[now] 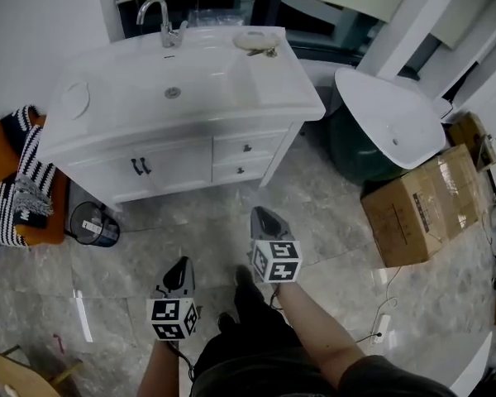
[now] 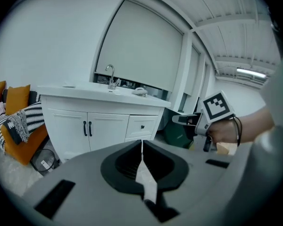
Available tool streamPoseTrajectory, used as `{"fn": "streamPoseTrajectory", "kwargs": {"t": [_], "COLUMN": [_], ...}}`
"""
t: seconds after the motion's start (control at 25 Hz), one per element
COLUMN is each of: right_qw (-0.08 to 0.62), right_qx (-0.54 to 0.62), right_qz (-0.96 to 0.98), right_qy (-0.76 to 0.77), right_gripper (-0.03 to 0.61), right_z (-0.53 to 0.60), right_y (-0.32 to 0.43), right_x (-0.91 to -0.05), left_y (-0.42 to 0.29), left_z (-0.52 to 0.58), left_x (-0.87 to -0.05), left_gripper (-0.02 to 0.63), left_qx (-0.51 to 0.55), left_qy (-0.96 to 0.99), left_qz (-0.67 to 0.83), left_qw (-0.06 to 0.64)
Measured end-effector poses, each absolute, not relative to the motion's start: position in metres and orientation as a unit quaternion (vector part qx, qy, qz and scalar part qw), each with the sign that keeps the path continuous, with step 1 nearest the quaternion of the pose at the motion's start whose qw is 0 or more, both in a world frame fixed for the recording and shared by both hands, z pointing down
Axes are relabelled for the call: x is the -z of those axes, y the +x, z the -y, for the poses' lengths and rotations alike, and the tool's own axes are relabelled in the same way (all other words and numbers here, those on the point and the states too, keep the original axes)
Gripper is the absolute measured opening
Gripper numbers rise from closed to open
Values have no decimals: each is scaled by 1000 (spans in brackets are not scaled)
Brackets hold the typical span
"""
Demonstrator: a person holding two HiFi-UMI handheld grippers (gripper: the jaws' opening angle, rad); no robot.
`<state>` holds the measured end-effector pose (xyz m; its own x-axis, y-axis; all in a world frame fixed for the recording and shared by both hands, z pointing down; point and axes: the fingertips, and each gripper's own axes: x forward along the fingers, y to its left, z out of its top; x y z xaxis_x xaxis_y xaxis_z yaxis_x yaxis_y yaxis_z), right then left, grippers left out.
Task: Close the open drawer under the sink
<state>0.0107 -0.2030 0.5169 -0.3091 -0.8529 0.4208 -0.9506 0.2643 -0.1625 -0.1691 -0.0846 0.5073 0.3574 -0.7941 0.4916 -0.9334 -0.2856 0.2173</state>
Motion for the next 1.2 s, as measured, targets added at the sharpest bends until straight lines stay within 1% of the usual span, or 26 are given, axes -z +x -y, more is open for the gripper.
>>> {"fn": "streamPoseTrajectory", "kwargs": {"t": [0.28, 0.64, 1.0, 1.2], "right_qw": [125, 112, 122, 110], "right_qx": [-200, -190, -178, -161], "right_qz": [790, 807, 822, 834], "right_qy": [566, 548, 528, 516], "right_gripper": [32, 32, 32, 31], "right_z": [146, 91, 1, -42], "right_y": [39, 81, 144, 161], "right_x": [-487, -468, -441, -411], "left_y": [-145, -94, -28, -3], "left_z": [57, 27, -58, -103], "left_x": [-484, -459, -428, -404], "left_gripper": [20, 20, 20, 20], "left_qx": [-153, -131, -117, -105], "left_qy": [802, 804, 800, 804], "left_qz": [530, 542, 555, 557], "left_qw": [230, 207, 195, 178]}}
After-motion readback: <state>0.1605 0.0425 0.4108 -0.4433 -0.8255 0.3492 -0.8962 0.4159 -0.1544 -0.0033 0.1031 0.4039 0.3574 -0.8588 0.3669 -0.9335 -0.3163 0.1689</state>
